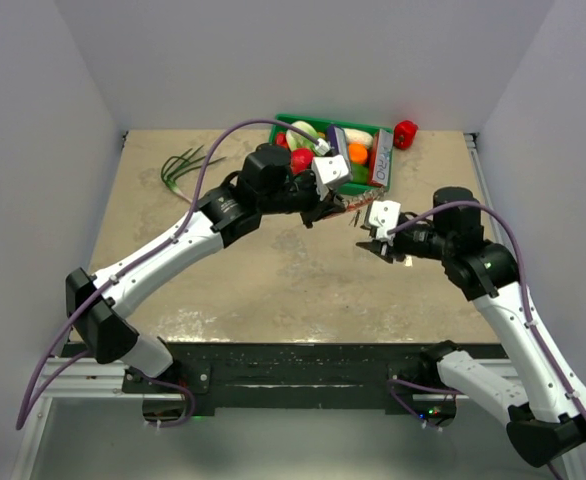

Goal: Remove the keys from the keyring

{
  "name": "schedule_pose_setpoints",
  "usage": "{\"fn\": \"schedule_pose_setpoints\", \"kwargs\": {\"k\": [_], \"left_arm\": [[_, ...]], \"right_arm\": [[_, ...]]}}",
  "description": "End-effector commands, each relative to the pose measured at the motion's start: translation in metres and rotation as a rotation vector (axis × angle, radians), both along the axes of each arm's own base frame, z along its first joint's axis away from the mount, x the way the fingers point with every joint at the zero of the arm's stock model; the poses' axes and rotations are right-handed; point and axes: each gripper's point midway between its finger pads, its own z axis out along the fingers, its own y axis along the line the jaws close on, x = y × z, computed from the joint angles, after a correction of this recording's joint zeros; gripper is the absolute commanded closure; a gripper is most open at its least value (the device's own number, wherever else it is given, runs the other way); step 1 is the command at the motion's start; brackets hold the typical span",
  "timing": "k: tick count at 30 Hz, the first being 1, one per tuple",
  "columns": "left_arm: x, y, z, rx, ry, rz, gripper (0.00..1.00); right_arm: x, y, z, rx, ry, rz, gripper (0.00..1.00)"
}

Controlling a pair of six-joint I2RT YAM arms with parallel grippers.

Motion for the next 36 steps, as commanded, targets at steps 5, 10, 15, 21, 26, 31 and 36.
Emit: {"fn": "schedule_pose_setpoints", "kwargs": {"k": [5,10,15,21,26,31,36], "left_arm": [[0.001,0.005,0.056,-0.117,-0.090,0.025,1.00],[0.002,0.005,0.058,-0.120,-0.092,0.031,1.00],[0.002,0.005,0.059,-0.119,-0.096,0.032,1.00],[0.002,0.004,0.058,-0.121,-0.091,0.025,1.00],[0.001,0.005,0.060,-0.125,-0.093,0.027,1.00],[0.000,0.005,0.059,-0.123,-0.092,0.022,1.00],[0.000,0.004,0.059,-0.124,-0.088,0.019,1.00]], "right_arm": [[0.021,0.008,0.045,0.194,-0.002,-0.117,0.60],[0.024,0.009,0.054,0.241,0.022,-0.128,0.61],[0.025,0.006,0.056,0.243,0.015,-0.141,0.64],[0.033,0.006,0.059,0.267,0.010,-0.171,0.66],[0.044,0.002,0.063,0.267,-0.011,-0.214,0.70],[0.049,0.000,0.060,0.262,-0.017,-0.234,0.72],[0.052,0.002,0.058,0.273,-0.018,-0.235,0.74]]}}
